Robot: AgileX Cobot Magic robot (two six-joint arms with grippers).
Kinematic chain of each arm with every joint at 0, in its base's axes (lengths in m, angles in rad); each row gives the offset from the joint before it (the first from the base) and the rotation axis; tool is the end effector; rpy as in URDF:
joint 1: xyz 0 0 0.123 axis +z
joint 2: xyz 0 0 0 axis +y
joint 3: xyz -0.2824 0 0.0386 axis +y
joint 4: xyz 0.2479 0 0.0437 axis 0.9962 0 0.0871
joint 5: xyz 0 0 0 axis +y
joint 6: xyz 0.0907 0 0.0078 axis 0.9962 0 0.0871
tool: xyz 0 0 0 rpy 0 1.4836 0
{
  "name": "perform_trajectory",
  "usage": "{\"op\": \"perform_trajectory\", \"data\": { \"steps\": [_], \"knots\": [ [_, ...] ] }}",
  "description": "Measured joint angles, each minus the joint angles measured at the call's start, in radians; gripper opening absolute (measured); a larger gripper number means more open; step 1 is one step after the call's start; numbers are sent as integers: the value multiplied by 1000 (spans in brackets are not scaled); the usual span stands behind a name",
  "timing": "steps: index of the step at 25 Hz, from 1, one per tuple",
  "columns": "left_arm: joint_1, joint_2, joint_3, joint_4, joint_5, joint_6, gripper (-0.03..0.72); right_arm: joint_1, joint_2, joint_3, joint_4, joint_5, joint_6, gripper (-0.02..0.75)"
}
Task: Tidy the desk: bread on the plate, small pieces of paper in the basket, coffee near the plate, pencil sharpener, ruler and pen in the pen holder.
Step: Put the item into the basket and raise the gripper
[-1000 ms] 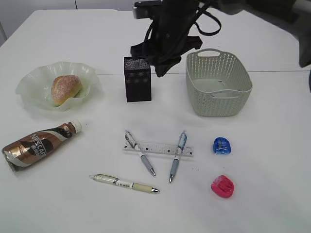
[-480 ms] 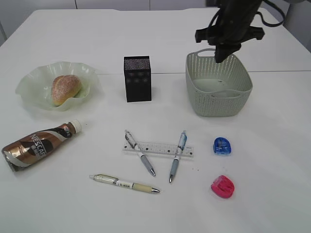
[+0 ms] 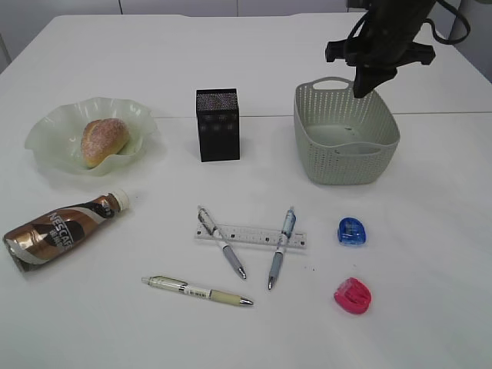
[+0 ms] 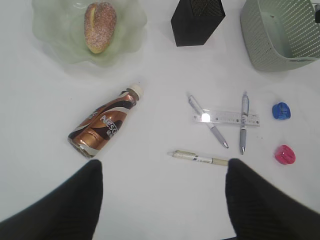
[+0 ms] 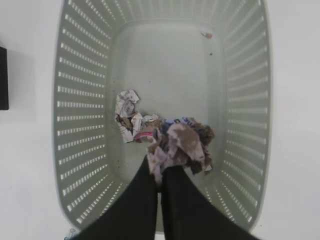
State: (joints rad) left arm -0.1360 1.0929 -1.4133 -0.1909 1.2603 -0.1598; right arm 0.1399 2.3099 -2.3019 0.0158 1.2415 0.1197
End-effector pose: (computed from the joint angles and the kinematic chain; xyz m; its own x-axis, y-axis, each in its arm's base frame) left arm 0.1812 -0.0414 0.4439 -0.7796 -0.1088 -0.6168 0.0847 0.9575 -0.2759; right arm 0.4979 0.0715 0.2638 -0.9198 -0.0038 -0.3925 -0.0311 0.9975 0.0631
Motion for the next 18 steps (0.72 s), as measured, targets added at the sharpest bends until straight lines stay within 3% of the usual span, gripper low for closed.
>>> {"op": "perform_trajectory", "data": {
  "steps": [4, 6, 10, 12, 18],
  "knots": [
    [0, 0, 0, 0, 0, 0, 559, 0, 0, 0, 21, 0, 0, 59],
    [0, 0, 0, 0, 0, 0, 559, 0, 0, 0, 38, 2, 0, 157],
    [0, 0, 0, 0, 0, 0, 559, 0, 0, 0, 72, 2, 0, 449],
    [0, 0, 0, 0, 0, 0, 559, 0, 0, 0, 80, 2, 0, 534],
    [0, 0, 0, 12, 0, 0, 559, 0, 0, 0, 82, 2, 0, 575]
  ]
}}
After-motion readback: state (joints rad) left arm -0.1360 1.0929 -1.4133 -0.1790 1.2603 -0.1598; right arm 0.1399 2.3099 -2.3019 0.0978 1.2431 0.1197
